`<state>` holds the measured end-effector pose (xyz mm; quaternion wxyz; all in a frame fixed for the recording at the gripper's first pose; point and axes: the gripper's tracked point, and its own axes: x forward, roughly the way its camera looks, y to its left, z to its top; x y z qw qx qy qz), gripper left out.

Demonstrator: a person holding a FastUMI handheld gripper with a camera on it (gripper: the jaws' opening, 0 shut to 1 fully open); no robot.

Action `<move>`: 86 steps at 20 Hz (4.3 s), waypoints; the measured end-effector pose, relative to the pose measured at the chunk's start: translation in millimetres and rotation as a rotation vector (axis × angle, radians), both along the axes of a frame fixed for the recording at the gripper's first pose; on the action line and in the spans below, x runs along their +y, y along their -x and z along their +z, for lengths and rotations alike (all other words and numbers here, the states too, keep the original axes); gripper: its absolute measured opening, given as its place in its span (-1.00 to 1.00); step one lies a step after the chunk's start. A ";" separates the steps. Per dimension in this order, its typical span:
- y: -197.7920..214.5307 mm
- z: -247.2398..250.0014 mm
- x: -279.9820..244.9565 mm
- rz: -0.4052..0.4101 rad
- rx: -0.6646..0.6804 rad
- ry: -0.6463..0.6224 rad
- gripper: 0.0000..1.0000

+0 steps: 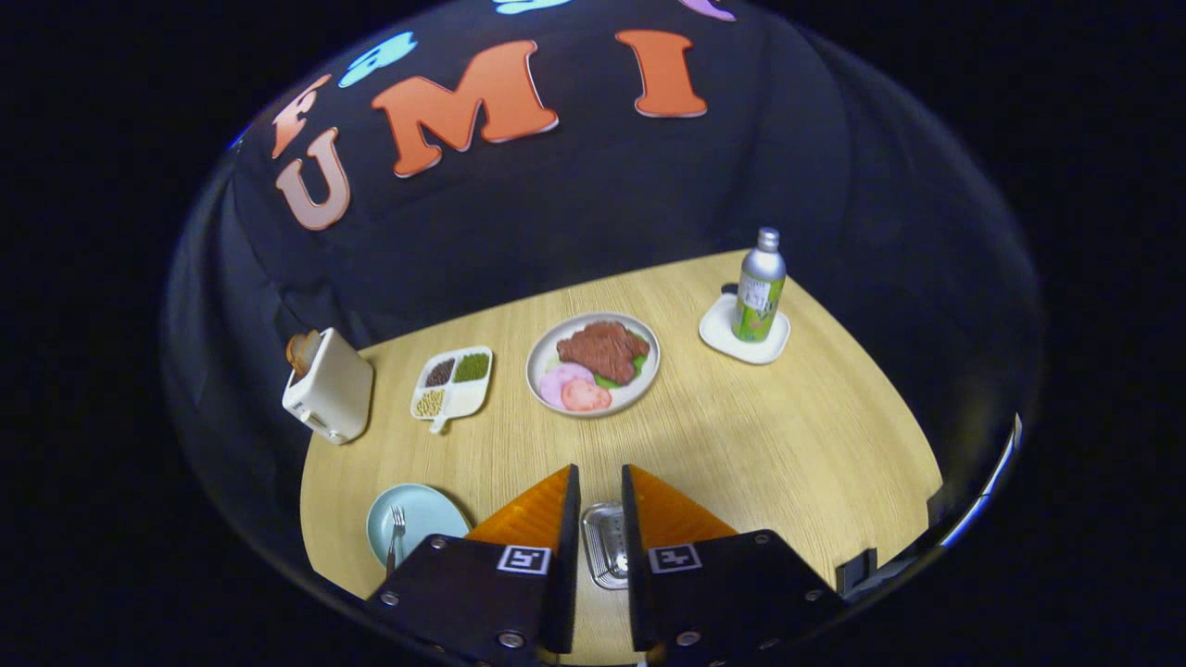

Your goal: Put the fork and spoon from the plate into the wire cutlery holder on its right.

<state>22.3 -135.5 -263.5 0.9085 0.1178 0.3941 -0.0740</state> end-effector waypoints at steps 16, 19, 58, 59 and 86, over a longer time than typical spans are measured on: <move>-40.3 64.8 155.0 0.232 -0.462 0.105 0.80; -37.3 58.4 196.2 0.279 -0.445 0.052 0.80; 105.9 -175.6 337.5 0.534 0.773 0.049 -0.77; 107.1 -175.4 337.7 0.535 0.773 0.043 -0.79; 99.2 -64.4 168.2 0.084 0.475 -0.093 -0.93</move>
